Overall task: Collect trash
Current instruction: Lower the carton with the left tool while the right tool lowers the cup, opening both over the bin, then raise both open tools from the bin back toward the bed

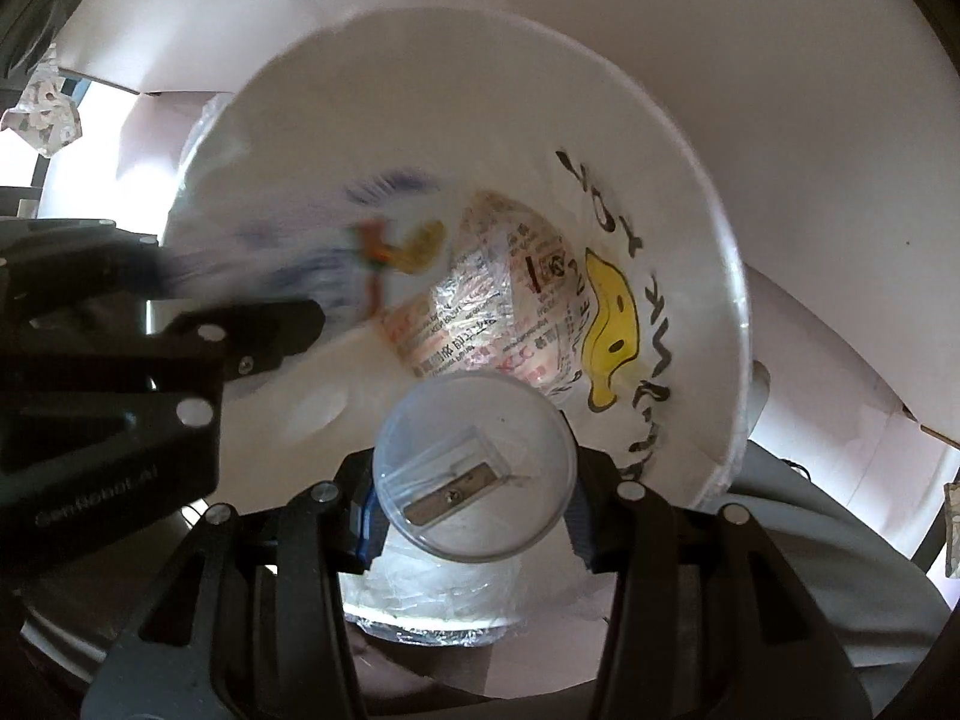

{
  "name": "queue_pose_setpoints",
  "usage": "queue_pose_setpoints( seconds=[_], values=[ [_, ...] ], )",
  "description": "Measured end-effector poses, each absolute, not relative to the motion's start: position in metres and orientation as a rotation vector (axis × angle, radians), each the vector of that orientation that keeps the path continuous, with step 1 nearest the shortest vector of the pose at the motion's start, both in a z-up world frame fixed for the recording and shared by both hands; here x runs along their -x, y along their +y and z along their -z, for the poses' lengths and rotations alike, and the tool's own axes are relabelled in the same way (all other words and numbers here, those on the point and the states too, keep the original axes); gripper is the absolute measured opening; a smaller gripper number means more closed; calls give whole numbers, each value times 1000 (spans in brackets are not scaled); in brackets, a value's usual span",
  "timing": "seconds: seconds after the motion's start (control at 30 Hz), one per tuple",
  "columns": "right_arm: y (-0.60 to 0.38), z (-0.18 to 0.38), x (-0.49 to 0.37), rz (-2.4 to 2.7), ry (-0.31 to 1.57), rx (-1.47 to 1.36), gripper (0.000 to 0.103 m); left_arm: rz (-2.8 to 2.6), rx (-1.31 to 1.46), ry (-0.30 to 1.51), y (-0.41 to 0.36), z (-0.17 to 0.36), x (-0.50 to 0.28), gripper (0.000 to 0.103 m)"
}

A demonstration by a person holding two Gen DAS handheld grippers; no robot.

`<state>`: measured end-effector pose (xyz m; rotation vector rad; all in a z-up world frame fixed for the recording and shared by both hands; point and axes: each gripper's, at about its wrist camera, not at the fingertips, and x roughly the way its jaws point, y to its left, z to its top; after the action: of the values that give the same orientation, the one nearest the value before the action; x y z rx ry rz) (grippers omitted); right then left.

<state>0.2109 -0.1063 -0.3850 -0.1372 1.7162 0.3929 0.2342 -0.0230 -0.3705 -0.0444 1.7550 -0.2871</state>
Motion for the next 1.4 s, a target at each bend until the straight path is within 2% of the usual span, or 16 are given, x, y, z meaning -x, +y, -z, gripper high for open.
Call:
queue_pose_setpoints(
  seconds=[0.1,0.6,0.87,1.0,1.2,1.4],
  values=[
    [-106,390,-214,-372,1740,141,62,271,52,1763,-24,374,-236,58],
    [-108,375,-212,-383,1709,146,62,270,42,1737,-21,362,-229,59],
    [-116,339,-196,-395,1646,164,62,289,-77,1582,-20,302,-211,59],
    [-122,312,-192,-392,1599,161,62,289,-91,1510,-14,272,-201,68],
    [-127,270,-179,-403,1524,182,62,285,-129,1406,-11,228,-185,72],
    [-136,234,-170,-401,1441,189,67,296,-130,1306,-13,182,-171,76]
  ],
)
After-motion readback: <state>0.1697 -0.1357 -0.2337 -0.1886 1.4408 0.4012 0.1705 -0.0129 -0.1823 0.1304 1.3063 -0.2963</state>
